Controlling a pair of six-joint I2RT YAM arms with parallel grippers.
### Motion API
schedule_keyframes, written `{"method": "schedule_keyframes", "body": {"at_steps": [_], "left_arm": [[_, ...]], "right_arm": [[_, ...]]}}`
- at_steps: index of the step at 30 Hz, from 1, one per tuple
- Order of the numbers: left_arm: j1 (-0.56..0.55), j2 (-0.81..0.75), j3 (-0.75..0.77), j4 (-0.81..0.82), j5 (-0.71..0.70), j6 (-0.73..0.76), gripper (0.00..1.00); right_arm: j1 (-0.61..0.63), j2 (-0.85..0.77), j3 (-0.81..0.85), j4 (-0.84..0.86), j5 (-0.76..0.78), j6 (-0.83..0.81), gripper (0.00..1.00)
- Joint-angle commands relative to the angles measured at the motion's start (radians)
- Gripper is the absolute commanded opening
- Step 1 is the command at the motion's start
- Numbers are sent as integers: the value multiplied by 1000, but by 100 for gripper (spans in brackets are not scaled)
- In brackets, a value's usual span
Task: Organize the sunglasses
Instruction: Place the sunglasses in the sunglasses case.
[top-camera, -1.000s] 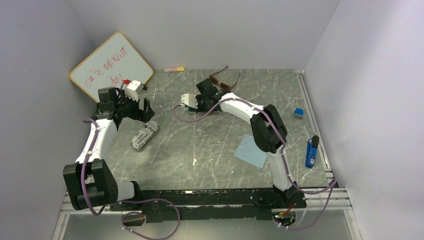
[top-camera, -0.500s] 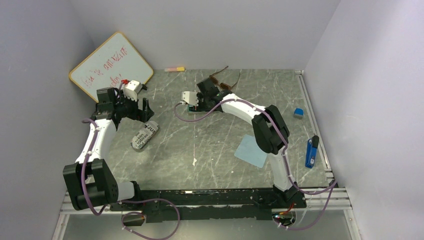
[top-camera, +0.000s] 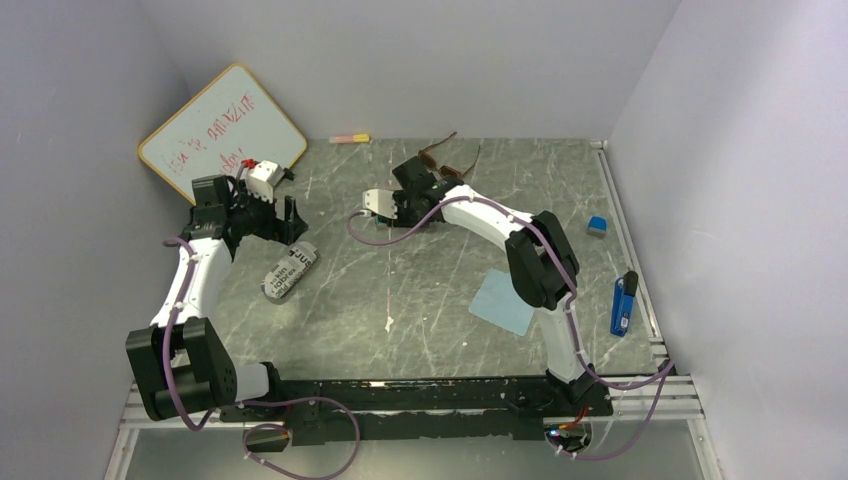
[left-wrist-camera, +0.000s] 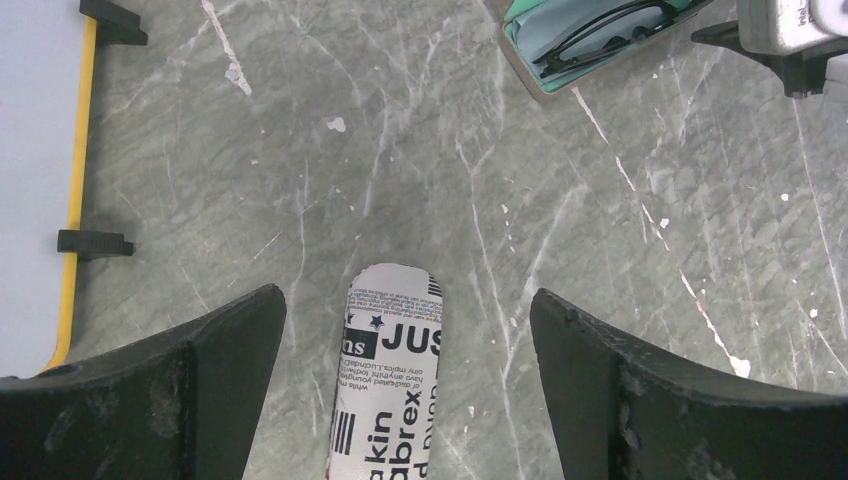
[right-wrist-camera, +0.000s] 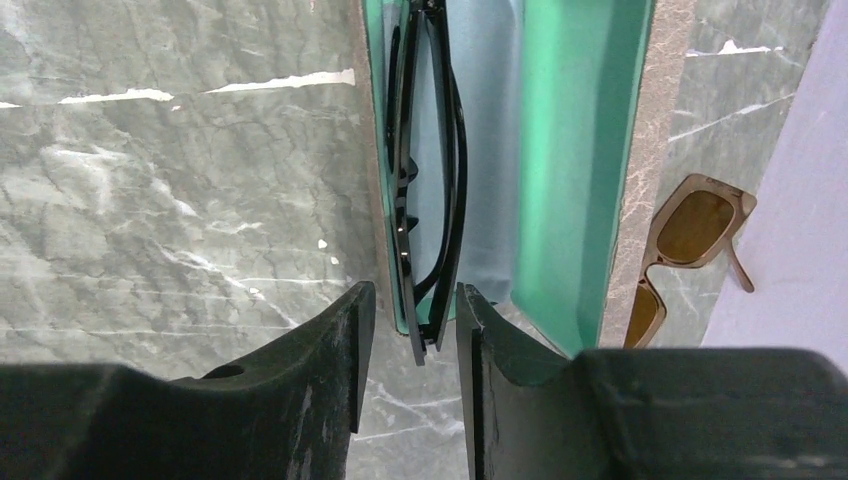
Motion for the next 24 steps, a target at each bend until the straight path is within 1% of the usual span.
{"method": "schedule_keyframes", "body": {"at_steps": [1, 8, 16, 20, 24], "left_arm": [[9, 4, 1, 12, 39, -13, 96], [12, 5, 0, 12, 42, -13, 96], [16, 4, 0, 12, 49, -13, 96], [18, 4, 0, 12, 52, -13, 96], [20, 2, 0, 12, 57, -13, 96]], "right_arm": [[4, -44, -19, 31, 28, 0, 40], [5, -27, -38, 141, 109, 15, 40], [4, -8, -36, 191, 158, 20, 40], [3, -15, -28, 171, 123, 34, 40], [1, -29, 14, 67, 22, 51, 40]]}}
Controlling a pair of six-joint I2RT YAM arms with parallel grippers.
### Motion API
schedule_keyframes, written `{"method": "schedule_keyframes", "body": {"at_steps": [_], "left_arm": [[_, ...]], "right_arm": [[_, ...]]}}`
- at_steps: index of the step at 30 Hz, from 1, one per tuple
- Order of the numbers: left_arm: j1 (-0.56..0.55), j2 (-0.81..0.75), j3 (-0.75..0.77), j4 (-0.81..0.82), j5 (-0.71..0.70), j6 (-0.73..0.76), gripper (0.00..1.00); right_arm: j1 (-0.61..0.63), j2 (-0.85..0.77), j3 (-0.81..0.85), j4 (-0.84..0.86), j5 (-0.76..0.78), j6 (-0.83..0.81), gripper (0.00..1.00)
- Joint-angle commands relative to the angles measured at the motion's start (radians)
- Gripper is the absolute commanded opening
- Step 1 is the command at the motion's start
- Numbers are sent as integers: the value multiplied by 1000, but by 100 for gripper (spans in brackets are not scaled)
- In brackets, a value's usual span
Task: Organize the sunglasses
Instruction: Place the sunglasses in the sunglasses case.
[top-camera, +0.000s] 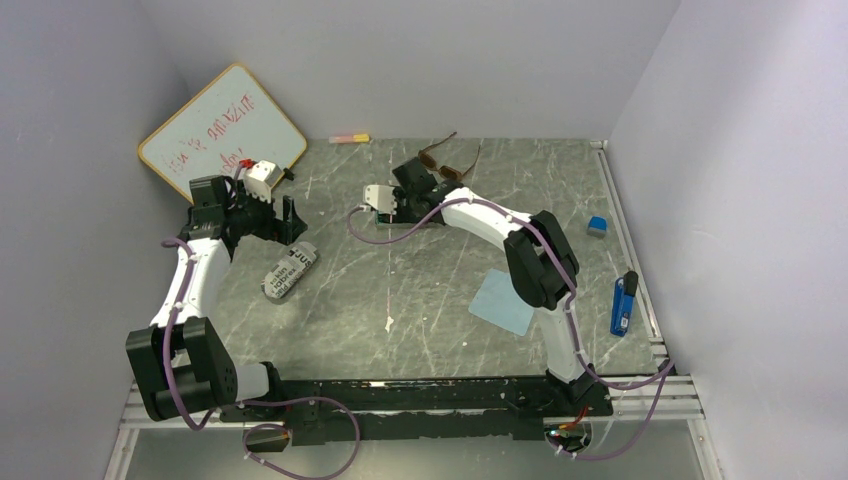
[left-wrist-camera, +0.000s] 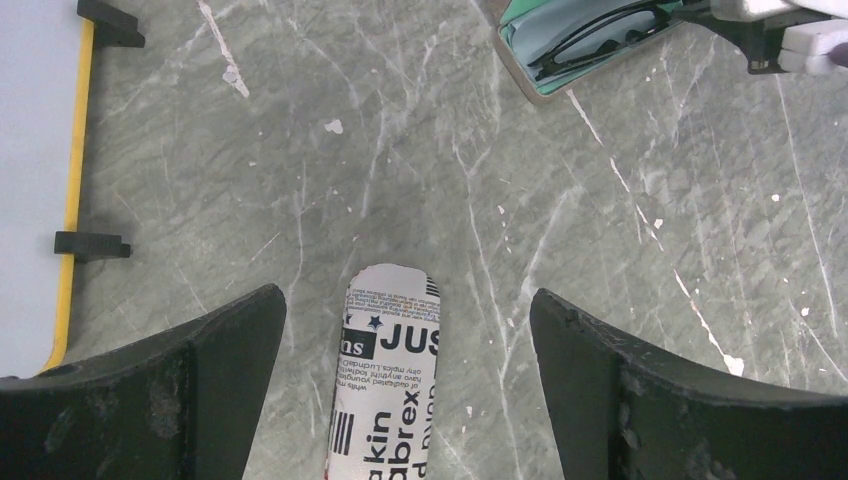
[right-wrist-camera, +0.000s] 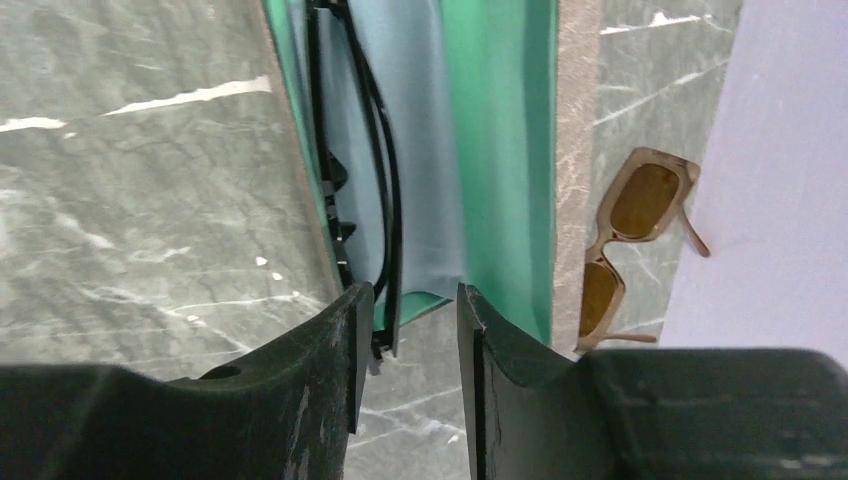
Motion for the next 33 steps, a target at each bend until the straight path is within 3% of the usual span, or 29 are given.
{"method": "schedule_keyframes", "body": {"at_steps": [1, 6, 33], "left_arm": [[8, 3, -1, 12, 34, -14, 96], [9, 3, 0, 11, 37, -13, 96], [23, 9, 2, 7, 46, -15, 96]], "right_arm": [[-2, -29, 65, -96, -105, 27, 41], [-2, -14, 75, -154, -108, 8, 41], [-5, 8, -22, 49, 64, -10, 40]]}}
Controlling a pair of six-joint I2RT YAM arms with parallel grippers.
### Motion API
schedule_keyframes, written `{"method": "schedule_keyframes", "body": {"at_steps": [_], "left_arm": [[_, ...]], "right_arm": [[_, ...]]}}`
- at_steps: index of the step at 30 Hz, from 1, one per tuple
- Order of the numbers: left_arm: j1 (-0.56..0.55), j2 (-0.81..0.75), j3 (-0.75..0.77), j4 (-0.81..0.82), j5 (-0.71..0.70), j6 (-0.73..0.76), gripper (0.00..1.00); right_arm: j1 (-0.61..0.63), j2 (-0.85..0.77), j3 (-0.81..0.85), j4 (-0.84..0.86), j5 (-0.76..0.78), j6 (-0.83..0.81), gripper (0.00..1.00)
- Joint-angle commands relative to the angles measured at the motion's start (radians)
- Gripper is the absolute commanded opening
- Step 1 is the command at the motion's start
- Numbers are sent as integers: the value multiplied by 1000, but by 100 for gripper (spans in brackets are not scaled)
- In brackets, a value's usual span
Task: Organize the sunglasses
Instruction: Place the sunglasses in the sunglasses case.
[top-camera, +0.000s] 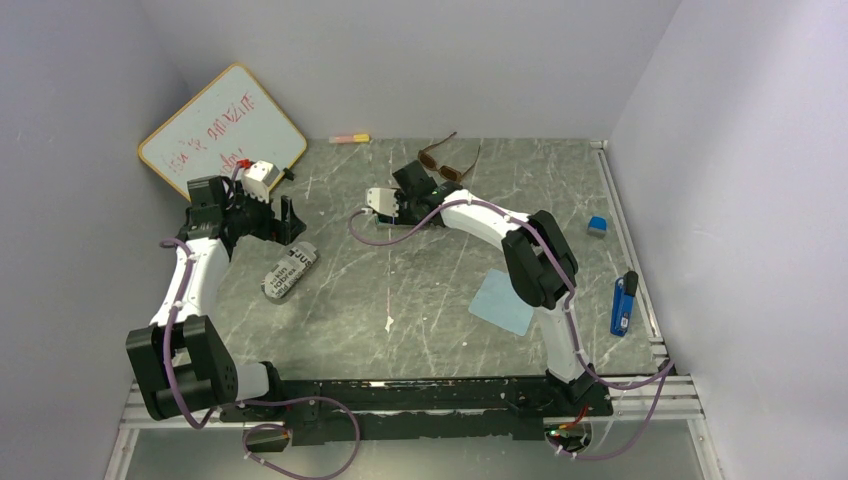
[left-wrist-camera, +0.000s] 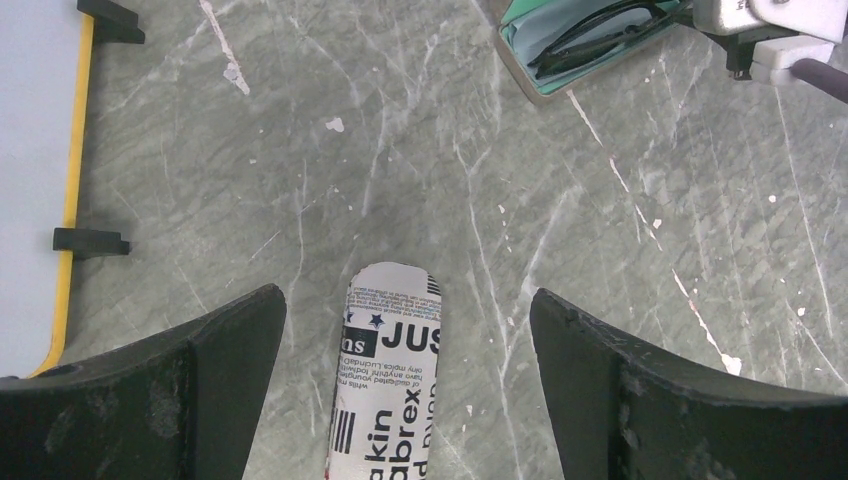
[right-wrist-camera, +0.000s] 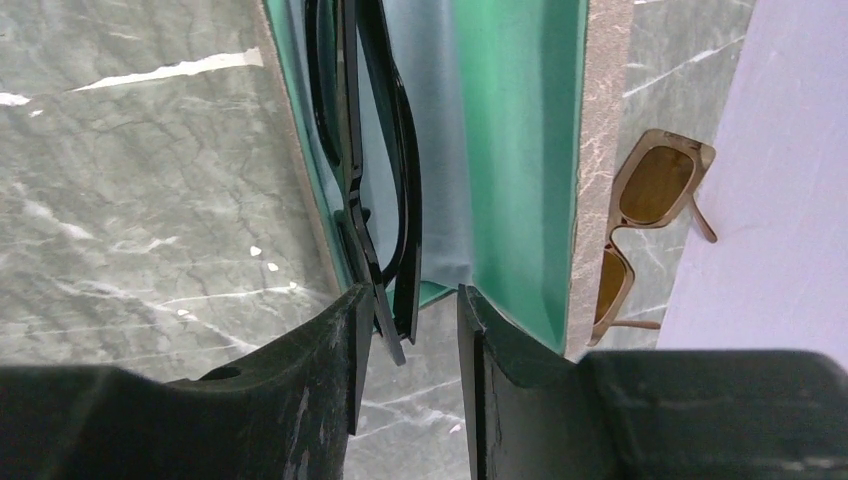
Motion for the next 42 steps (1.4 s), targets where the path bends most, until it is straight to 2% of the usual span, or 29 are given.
{"method": "schedule_keyframes", "body": {"at_steps": [1, 16, 26, 30, 32, 34, 35, 42], "left_arm": [[9, 2, 1, 8, 31, -15, 96], [14, 9, 0, 10, 39, -15, 96], [16, 11, 0, 10, 47, -15, 96], [18, 11, -1, 10, 48, -15, 96], [19, 10, -1, 10, 49, -15, 96], [19, 10, -1, 10, 49, -15, 96], [19, 9, -2, 10, 49, -16, 96], [21, 15, -1, 10, 55, -15, 96]], "right_arm": [[-4, 1, -12, 74, 50, -4, 40], [-1, -10, -25, 189, 111, 31, 38], [9, -10, 46, 45, -32, 49, 37], [10, 10, 68, 87, -40, 90, 36], [17, 22, 69, 137, -10, 118, 33], [26, 33, 70, 172, 18, 134, 20], [30, 38, 74, 181, 29, 139, 18], [43, 62, 78, 198, 30, 144, 10]]}}
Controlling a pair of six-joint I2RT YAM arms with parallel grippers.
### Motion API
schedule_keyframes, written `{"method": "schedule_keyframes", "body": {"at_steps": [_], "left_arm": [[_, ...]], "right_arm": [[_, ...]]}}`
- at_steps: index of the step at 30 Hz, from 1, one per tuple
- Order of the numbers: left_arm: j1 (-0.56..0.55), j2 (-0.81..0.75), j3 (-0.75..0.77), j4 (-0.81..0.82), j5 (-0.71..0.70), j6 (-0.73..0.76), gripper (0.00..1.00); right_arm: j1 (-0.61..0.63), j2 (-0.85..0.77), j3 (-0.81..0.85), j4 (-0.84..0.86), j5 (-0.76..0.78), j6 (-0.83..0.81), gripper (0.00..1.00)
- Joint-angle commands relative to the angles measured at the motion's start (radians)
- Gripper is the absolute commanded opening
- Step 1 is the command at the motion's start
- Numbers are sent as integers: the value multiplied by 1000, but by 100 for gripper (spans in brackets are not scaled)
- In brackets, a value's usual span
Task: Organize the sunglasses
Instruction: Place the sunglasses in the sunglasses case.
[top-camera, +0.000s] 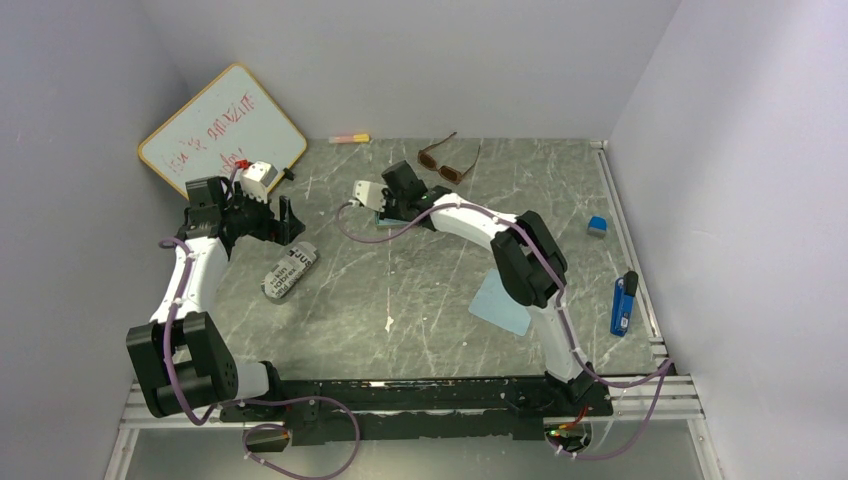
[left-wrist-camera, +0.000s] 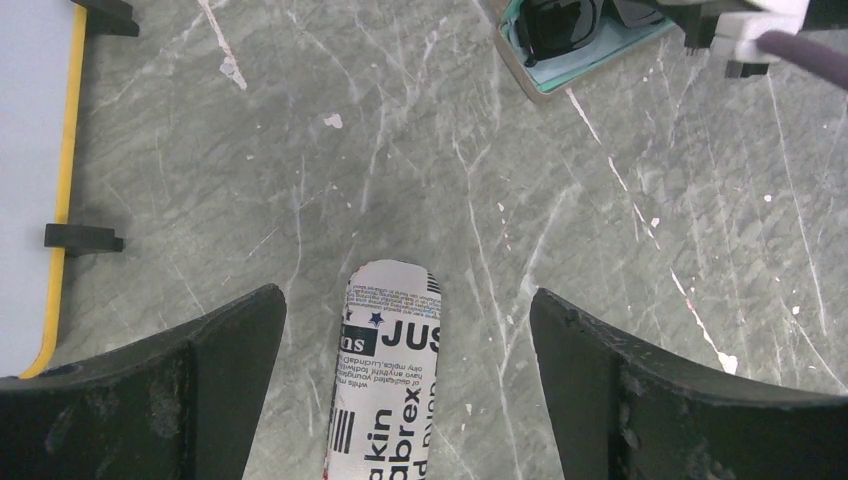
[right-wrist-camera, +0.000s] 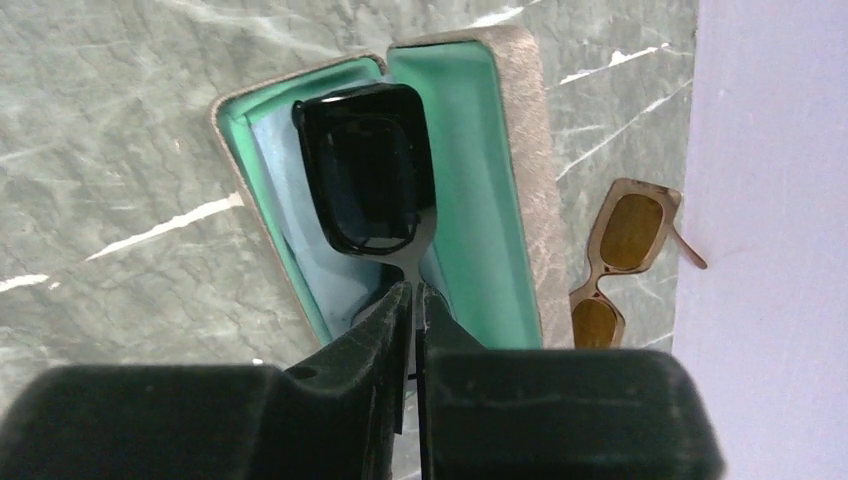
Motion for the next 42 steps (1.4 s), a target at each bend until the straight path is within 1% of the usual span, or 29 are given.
{"method": "schedule_keyframes", "body": {"at_steps": [1, 6, 15, 22, 32, 42], "left_arm": [[6, 2, 0, 10, 37, -15, 96], [7, -1, -2, 11, 35, -15, 96], [8, 4, 0, 10, 37, -15, 96], [9, 7, 1, 8, 35, -15, 96], [11, 8, 1, 8, 37, -15, 96], [14, 7, 1, 5, 41, -13, 96]], "right_arm": [[12, 13, 37, 62, 20, 25, 9], [15, 38, 58, 93, 53, 22, 4], [18, 99, 115, 82, 72, -12, 3], [18, 120, 136, 101, 96, -24, 0], [18, 95, 126, 129, 102, -23, 0], [18, 150, 172, 114, 113, -53, 0]]}}
